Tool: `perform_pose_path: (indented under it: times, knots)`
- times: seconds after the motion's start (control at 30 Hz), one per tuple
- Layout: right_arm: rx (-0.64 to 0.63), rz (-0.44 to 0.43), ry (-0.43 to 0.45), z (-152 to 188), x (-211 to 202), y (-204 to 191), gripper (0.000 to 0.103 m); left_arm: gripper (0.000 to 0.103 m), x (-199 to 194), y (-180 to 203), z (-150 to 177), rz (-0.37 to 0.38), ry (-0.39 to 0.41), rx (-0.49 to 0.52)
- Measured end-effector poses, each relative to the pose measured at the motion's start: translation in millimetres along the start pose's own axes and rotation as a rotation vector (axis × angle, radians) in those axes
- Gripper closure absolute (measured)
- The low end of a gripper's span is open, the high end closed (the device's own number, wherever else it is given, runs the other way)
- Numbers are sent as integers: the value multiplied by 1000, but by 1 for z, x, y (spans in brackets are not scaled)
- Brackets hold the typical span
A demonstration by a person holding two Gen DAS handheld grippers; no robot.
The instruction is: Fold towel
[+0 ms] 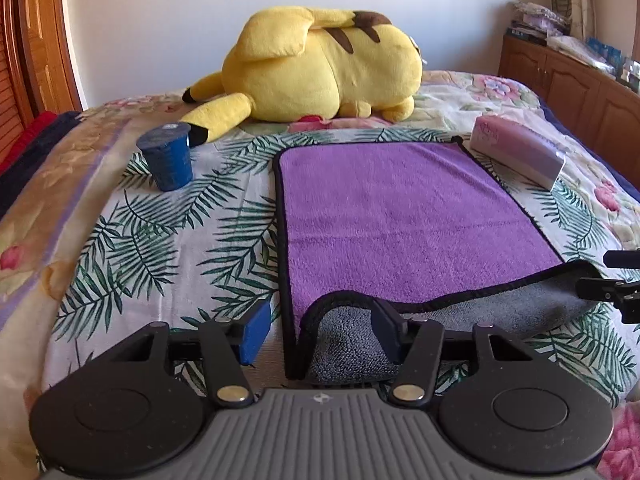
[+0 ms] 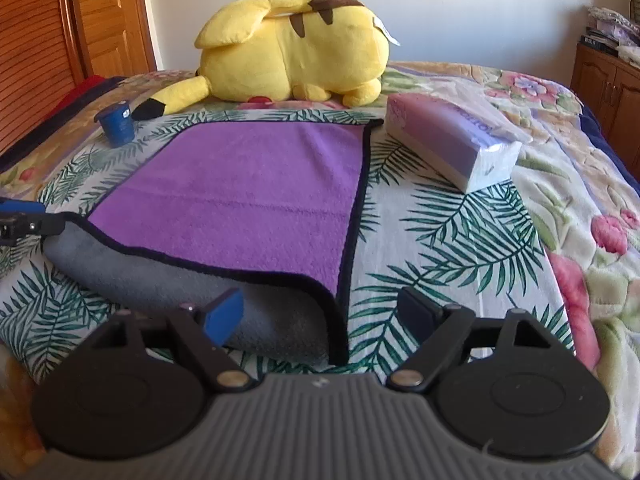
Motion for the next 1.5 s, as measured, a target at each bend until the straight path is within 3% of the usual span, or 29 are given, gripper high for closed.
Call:
perform_pose_path:
  times: [0.07, 0.13, 0.33, 0.8, 0.93, 1.03, 1.1, 1.17, 1.5]
  knots:
    - [3, -4, -7, 1, 1, 1, 20, 70, 4, 1, 2, 6, -14, -1]
    - [4, -8, -14, 1, 3, 2, 20, 81, 7, 1, 4, 10, -28, -1]
    - [23, -21, -35, 2, 8, 9, 27, 93, 11, 5, 11, 12, -56, 20]
    - [34, -85, -93, 3, 12, 11, 53, 96, 13, 10, 20, 0, -76, 48]
    - [24, -102, -104, 2, 12, 9, 66, 103, 11, 12, 20, 7, -67, 46]
    - [7, -90, -103, 2, 11, 7, 82, 103, 7, 13, 18, 8, -45, 47]
    - [4, -88, -101, 2, 11, 8, 84, 103, 3, 14, 16, 7, -23, 41]
    - [2, -91, -101, 2, 11, 8, 98, 103, 1, 14, 15, 16, -13, 36]
    - [-17, -85, -50, -3, 6, 7, 99, 103, -9, 13, 8, 18, 38, 27]
Point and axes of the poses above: each gripper's, at about its wrist camera, not at the fingertips, and x roughly the way its jaws point, y to its right, z to its underside, the point moved 1 cm from there along x, roughly the way its jaws point, and after that the axes turned 14 degrees about -z, right-handed, at the moved point
